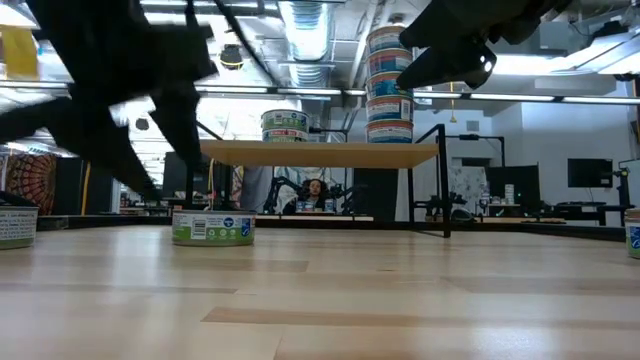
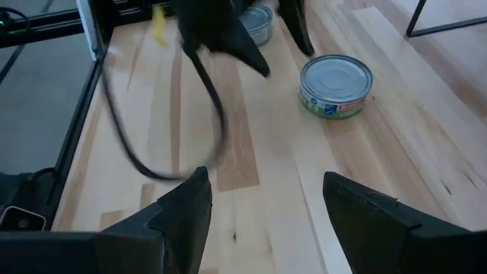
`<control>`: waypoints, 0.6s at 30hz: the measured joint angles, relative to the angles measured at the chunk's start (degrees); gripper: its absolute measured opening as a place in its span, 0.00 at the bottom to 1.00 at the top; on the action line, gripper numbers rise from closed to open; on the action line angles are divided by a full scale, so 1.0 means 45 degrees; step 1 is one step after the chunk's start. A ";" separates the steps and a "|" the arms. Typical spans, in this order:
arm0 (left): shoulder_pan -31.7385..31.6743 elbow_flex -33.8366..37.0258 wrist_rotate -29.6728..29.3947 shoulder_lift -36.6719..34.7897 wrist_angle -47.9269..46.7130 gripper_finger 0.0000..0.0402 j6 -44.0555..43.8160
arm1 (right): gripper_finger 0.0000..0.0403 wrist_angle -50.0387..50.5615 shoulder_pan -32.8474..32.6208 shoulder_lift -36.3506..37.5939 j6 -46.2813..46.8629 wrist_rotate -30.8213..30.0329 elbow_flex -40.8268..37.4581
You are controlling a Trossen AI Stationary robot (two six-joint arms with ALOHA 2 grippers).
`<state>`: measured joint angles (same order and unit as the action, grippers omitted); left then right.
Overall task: Stack canned seafood by type on shelf
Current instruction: Stack the green tuna can on top of the green tuna can on the shelf
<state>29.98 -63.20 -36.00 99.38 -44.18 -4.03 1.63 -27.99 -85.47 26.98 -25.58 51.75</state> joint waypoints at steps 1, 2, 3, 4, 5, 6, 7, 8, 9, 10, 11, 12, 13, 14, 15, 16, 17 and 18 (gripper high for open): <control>-0.0084 0.0008 0.0017 0.0315 0.0088 0.65 0.0151 | 0.69 -0.0041 -0.0008 0.0000 0.0005 0.0000 0.0001; -0.0155 0.0010 -0.0073 0.0610 0.0116 0.65 0.0268 | 0.69 -0.0060 -0.0042 0.0000 0.0002 0.0000 0.0005; -0.0213 0.0010 -0.0305 0.0898 0.0129 0.65 0.0315 | 0.69 -0.0063 -0.0058 0.0000 0.0000 0.0000 0.0005; -0.0269 0.0011 -0.0642 0.1127 0.0133 0.64 0.0323 | 0.69 -0.0067 -0.0094 0.0000 0.0000 0.0000 0.0005; -0.0322 0.0015 -0.0964 0.1318 0.0130 0.62 0.0299 | 0.69 -0.0077 -0.0117 0.0000 -0.0002 -0.0003 0.0005; -0.0371 0.0015 -0.1119 0.1470 0.0131 0.61 0.0267 | 0.69 -0.0077 -0.0117 0.0000 0.0000 0.0000 0.0005; -0.0423 0.0015 -0.1138 0.1575 0.0145 0.59 0.0262 | 0.69 -0.0077 -0.0098 0.0000 0.0000 0.0000 0.0005; -0.0461 0.0015 -0.1173 0.1686 0.0157 0.57 0.0219 | 0.69 -0.0077 -0.0097 0.0000 -0.0001 0.0000 0.0005; -0.0495 0.0015 -0.1181 0.1774 0.0169 0.54 0.0137 | 0.69 -0.0078 -0.0097 0.0000 -0.0005 0.0000 0.0005; -0.0527 0.0015 -0.1193 0.1863 0.0219 0.51 0.0074 | 0.69 -0.0082 -0.0097 0.0000 -0.0010 0.0000 0.0005; -0.0551 0.0015 -0.1198 0.1917 0.0270 0.49 0.0008 | 0.69 -0.0082 -0.0097 0.0000 -0.0010 0.0000 0.0005; -0.0551 0.0015 -0.1202 0.1927 0.0296 0.46 -0.0060 | 0.69 -0.0086 -0.0097 0.0000 -0.0010 0.0000 0.0005; -0.0551 0.0019 -0.1207 0.1924 0.0356 0.43 -0.0130 | 0.69 -0.0082 -0.0097 0.0000 -0.0010 0.0000 0.0005; -0.0555 0.0015 -0.1240 0.1917 0.0475 0.40 -0.0204 | 0.69 -0.0082 -0.0097 0.0000 -0.0005 -0.0002 0.0005; -0.0551 0.0015 -0.1285 0.1917 0.0603 0.37 -0.0260 | 0.69 -0.0084 -0.0097 0.0000 -0.0005 -0.0002 0.0005; -0.0551 0.0015 -0.1284 0.1914 0.0701 0.33 -0.0269 | 0.69 -0.0086 -0.0097 0.0000 -0.0005 -0.0001 0.0005; -0.0551 0.0012 -0.1236 0.1904 0.0770 0.30 -0.0289 | 0.69 -0.0086 -0.0097 0.0000 -0.0005 -0.0004 0.0005; -0.0551 0.0007 -0.1111 0.1887 0.0784 0.26 -0.0327 | 0.69 -0.0087 -0.0097 0.0000 -0.0005 0.0000 0.0005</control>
<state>27.51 -63.17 -41.00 107.87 -40.65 -5.50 1.23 -28.42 -85.47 26.96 -25.58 51.77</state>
